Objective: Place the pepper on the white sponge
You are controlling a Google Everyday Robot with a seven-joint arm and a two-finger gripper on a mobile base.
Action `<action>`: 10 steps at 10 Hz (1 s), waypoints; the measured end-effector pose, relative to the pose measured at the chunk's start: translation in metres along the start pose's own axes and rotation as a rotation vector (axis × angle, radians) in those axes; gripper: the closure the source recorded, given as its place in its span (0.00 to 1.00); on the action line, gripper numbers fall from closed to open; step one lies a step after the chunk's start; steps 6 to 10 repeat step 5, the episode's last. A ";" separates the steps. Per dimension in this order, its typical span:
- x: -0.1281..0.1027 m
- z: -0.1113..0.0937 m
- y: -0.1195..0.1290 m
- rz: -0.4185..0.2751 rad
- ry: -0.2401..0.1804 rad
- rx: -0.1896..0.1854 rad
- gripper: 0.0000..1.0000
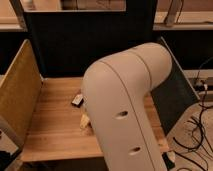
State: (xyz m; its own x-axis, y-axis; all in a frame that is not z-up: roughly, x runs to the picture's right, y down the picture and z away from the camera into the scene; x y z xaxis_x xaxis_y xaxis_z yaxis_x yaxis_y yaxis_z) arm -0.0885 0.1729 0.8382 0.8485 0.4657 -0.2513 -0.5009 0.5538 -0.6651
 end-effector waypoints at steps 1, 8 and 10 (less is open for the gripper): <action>-0.003 -0.006 -0.004 -0.002 -0.010 0.014 0.21; -0.007 -0.041 -0.023 0.032 -0.065 0.087 0.21; -0.007 -0.041 -0.023 0.032 -0.065 0.087 0.21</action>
